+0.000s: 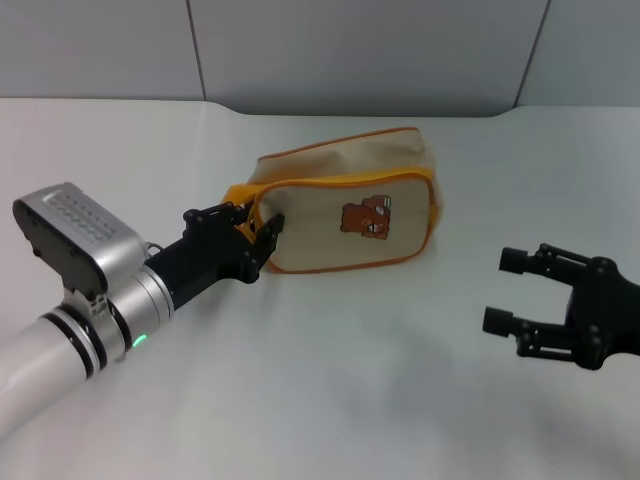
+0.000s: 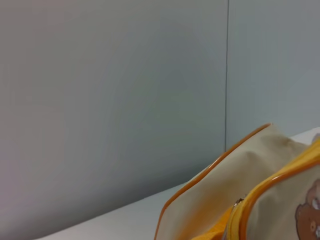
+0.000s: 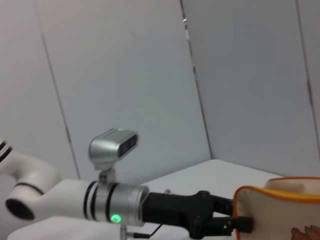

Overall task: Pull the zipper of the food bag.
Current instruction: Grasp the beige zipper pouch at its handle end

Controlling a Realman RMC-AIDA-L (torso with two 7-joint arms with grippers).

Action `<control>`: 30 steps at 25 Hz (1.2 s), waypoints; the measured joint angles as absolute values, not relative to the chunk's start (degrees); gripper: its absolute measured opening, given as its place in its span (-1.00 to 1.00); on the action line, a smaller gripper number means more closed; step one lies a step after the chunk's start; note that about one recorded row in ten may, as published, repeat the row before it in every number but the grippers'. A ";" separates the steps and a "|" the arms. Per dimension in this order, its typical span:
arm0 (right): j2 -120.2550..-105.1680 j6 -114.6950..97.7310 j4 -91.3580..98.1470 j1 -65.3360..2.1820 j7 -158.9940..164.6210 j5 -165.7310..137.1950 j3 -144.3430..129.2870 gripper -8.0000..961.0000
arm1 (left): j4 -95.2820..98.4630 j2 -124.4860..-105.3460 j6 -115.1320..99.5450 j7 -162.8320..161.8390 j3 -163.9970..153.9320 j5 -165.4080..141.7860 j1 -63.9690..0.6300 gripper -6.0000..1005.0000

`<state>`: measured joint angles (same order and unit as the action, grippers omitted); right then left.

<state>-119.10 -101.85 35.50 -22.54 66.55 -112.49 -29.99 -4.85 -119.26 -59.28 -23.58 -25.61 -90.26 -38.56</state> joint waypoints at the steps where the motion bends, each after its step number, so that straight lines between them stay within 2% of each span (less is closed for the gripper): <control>1: -119.12 -101.85 35.45 -22.50 66.64 -112.45 -29.32 0.75 | -5.64 -119.26 -60.03 -21.38 -24.55 -90.42 -38.27 -0.31; 6: -119.18 -101.85 35.42 -22.43 66.60 -112.41 -28.31 0.75 | -6.45 -119.27 -61.14 -20.22 -24.07 -90.62 -38.02 -0.38; 8: -119.21 -101.80 35.42 -22.42 66.56 -112.41 -27.73 0.75 | -6.95 -119.26 -61.60 -20.20 -23.99 -90.51 -37.83 -0.53; 13: -119.28 -101.68 34.37 -22.41 66.54 -111.77 -25.94 0.75 | -7.84 -119.26 -62.26 -20.19 -22.91 -90.52 -37.65 -0.64; 30: -119.31 -99.25 31.60 -21.46 62.42 -106.11 -25.40 0.74 | -8.48 -119.26 -71.82 -16.15 -20.81 -90.84 -34.45 -0.75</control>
